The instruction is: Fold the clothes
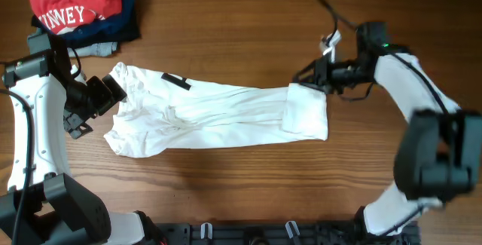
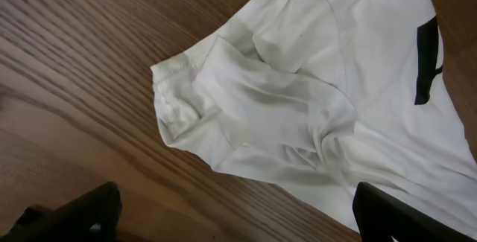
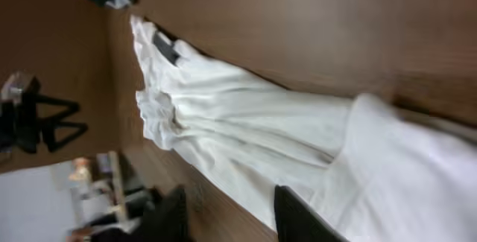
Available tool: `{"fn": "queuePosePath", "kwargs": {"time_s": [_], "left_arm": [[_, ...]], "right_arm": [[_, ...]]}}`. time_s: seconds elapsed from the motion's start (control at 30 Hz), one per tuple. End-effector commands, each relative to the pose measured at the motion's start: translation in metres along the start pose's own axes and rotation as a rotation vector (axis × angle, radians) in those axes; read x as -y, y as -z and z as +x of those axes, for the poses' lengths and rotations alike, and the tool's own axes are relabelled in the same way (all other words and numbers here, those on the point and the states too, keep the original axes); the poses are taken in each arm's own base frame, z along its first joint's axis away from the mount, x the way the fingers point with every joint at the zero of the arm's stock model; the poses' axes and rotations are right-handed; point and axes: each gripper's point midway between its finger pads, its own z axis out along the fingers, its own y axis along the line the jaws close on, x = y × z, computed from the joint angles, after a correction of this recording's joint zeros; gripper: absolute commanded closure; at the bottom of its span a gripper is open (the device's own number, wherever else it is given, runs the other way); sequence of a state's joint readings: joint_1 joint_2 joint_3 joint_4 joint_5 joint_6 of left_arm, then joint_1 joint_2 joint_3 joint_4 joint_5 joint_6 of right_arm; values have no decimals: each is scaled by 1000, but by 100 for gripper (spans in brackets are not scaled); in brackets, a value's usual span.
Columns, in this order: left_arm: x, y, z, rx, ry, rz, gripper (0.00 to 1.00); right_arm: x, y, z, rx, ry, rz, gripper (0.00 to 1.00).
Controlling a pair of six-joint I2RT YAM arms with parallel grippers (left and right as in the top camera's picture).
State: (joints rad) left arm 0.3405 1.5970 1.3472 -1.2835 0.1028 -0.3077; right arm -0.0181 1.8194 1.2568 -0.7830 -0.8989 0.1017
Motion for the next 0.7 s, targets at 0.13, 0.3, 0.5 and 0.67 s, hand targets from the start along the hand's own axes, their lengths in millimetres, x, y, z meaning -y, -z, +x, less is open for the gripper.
{"fn": "queuePosePath", "kwargs": {"time_s": [0.13, 0.3, 0.5, 0.67], "left_arm": [[1, 1, 1, 0, -14, 9, 0], [1, 1, 1, 0, -14, 9, 0], [1, 1, 0, 3, -15, 11, 0], [1, 1, 0, 3, -15, 10, 0]], "right_arm": [[47, -29, 47, -115, -18, 29, 61], [87, -70, 78, -194, -125, -53, 61], [64, -17, 45, -80, -61, 198, 54], [53, 69, 22, 151, -81, 390, 1]]}}
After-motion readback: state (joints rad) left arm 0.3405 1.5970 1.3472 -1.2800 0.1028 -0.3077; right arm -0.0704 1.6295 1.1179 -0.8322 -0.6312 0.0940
